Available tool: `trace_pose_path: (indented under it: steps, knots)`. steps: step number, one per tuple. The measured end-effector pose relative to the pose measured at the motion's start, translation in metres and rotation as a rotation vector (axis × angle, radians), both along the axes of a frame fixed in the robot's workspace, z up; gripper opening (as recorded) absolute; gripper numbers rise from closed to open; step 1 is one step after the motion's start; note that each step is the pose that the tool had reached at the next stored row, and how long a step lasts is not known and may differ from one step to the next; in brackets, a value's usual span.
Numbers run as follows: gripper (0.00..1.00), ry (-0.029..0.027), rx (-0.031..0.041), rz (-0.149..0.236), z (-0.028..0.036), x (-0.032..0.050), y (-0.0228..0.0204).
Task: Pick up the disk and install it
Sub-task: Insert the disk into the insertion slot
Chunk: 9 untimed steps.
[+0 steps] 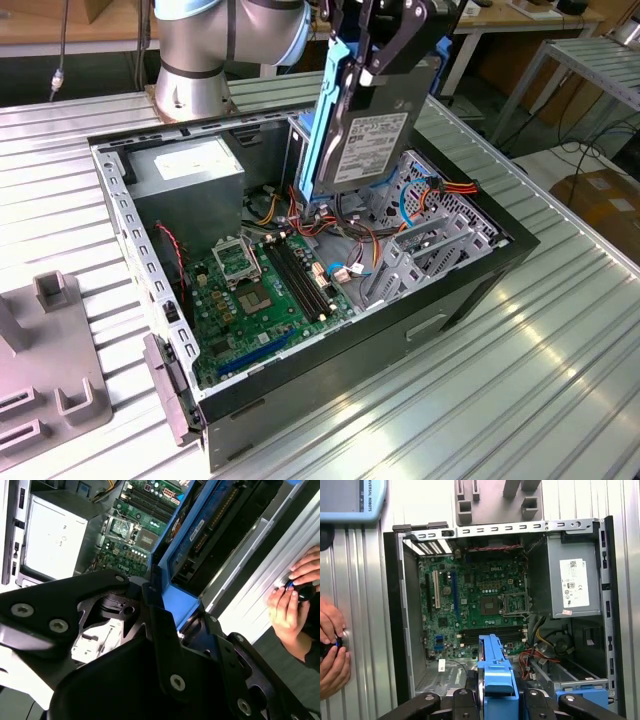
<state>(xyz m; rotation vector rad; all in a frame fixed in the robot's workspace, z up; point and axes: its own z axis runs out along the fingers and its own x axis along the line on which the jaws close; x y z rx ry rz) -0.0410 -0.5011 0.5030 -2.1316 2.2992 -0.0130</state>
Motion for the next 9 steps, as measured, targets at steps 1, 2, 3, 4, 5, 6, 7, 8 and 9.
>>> trace_pose_path:
  steps: [1,2,3,4,5,6,7,8,9]
  knots:
    - [0.37,0.0,-0.0005,0.0,-0.0001,0.0002,-0.002]
    - [0.37,0.0,-0.0011,0.0,0.0,0.0003,-0.0042]
    - [0.37,0.0,-0.0016,0.0,0.0,0.0005,-0.0062]
    - [0.37,0.0,-0.0024,0.0,-0.0001,0.0008,-0.0086]
    - [0.37,0.0,-0.0029,0.0,-0.0001,0.0012,-0.0104]
    - [0.37,0.0,-0.004,0.0,-0.0002,0.0024,-0.0128]
    - [0.37,0.0,-0.0056,0.0,-0.0006,0.0042,-0.0147]
    - [0.37,-0.0001,-0.0063,0.0,-0.001,0.0066,-0.0155]
    - [0.37,0.0,-0.0072,0.0,-0.001,0.0085,-0.0158]
